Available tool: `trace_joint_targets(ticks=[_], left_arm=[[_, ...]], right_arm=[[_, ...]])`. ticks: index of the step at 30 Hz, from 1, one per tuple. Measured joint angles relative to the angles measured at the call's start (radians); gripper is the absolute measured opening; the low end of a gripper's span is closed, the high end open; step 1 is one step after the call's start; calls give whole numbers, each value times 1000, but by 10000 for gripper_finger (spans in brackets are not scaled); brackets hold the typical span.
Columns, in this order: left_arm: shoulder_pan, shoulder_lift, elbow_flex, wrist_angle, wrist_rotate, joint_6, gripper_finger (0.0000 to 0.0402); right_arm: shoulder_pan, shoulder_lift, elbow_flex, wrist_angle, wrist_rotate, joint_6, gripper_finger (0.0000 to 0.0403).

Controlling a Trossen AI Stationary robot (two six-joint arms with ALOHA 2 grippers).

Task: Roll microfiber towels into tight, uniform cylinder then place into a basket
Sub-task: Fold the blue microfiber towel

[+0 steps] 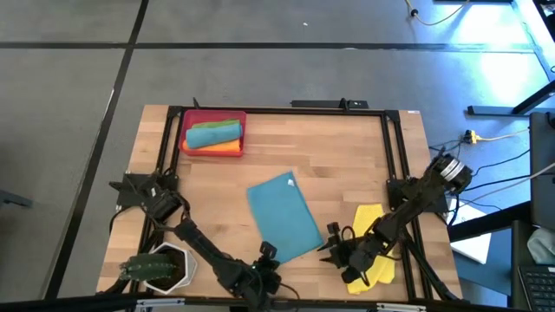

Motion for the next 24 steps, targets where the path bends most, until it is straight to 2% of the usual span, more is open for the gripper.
trace_joint_targets(ticks=[3,7,11,14,18,24], left_arm=[[-24,-1,0,-42,-35,-78,0],[-59,-2,0,-104,-125,-181,0],[-79,-20,-3,-118,-123,-243,0],[-88,-53,-44,-106,-137,-261,0],[-99,-136,-179,44,-164,-268,0],[-114,-255,-456,451,-181,-243,0]], right_arm=[[2,78,17,61,23,-62,180],[1,149,52,60,116,-114,220],[2,175,83,58,198,-194,235],[-3,175,103,64,218,-221,236],[-2,175,114,56,218,-247,236],[-3,175,116,57,218,-247,236]])
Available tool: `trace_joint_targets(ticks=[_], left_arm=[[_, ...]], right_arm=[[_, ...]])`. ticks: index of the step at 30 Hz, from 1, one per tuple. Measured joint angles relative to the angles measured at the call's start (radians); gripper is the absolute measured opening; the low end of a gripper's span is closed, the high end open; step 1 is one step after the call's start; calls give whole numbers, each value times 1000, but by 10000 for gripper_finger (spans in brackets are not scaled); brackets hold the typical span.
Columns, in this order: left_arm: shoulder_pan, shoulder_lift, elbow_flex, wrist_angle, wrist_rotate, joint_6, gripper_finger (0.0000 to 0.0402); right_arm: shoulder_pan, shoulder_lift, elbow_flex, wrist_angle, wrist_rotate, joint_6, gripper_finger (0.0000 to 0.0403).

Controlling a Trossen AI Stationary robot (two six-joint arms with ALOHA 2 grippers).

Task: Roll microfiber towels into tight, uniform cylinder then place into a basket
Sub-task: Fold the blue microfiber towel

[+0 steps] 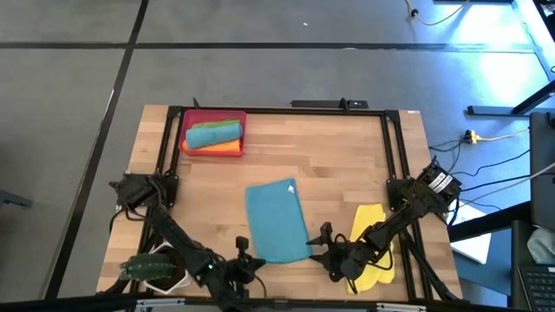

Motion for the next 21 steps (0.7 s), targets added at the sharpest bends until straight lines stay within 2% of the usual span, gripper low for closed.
trace_joint_targets(ticks=[5,9,16,21], left_arm=[[-2,-51,-99,136,-42,2,0],[-4,-56,-101,149,-71,2,0],[-12,-56,-100,178,-151,51,0],[-12,-66,-99,193,-159,79,0]], right_arm=[[0,0,0,-2,-31,2,236],[0,3,0,-2,-74,5,236],[1,43,1,10,-63,7,236],[1,68,3,22,-53,10,236]])
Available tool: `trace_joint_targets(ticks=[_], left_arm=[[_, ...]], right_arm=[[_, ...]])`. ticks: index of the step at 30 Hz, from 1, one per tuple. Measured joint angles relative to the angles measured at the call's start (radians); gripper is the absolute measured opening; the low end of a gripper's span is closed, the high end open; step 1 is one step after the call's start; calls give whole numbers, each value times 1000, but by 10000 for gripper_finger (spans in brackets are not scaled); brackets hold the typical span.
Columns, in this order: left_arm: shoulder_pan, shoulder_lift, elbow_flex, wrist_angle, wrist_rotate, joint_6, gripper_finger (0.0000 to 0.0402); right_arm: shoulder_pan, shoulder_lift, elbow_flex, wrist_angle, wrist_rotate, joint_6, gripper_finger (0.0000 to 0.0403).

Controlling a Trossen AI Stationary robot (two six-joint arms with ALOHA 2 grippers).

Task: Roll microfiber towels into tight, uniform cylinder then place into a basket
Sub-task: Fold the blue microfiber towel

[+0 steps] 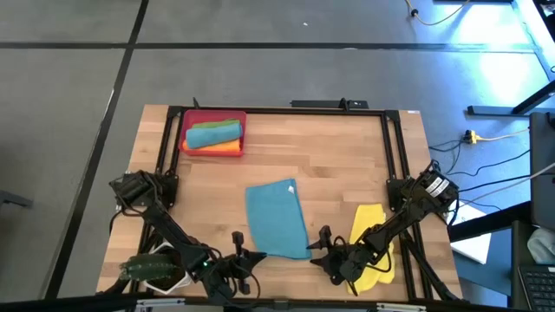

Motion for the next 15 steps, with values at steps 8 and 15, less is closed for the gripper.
trace_joint_targets(ticks=[8,15], left_arm=[[3,-27,0,3,-42,1,0],[3,-44,0,12,-77,-2,0]], right_arm=[[0,3,-2,19,4,-12,236],[0,6,-3,68,25,-30,236]])
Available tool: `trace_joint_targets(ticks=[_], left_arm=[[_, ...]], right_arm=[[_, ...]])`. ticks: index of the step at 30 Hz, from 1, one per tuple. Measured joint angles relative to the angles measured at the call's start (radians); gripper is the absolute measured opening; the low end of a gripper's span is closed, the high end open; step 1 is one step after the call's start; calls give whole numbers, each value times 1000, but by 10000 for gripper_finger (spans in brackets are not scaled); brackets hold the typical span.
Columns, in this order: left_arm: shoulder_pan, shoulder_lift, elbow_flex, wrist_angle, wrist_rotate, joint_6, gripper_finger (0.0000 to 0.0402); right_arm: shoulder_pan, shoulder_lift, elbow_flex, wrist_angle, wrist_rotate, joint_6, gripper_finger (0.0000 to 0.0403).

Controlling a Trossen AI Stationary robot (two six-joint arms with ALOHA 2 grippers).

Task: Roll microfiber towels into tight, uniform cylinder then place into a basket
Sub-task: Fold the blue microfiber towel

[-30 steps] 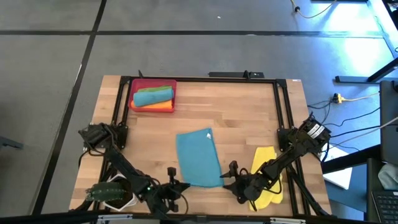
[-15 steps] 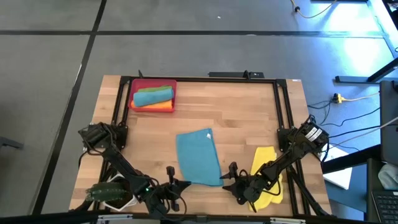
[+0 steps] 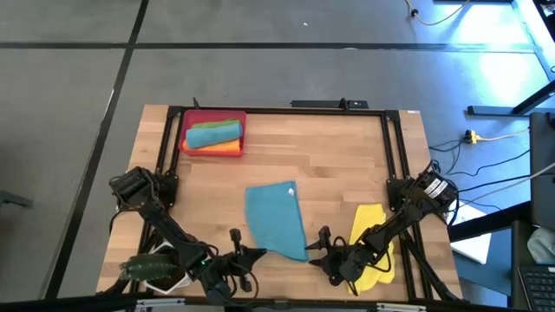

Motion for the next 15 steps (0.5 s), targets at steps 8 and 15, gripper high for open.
trace_joint_targets(ticks=[8,15], left_arm=[[14,0,0,2,1,3,0],[18,1,0,2,5,3,0]], right_arm=[[0,1,0,12,5,0,236],[0,11,11,22,12,-8,235]])
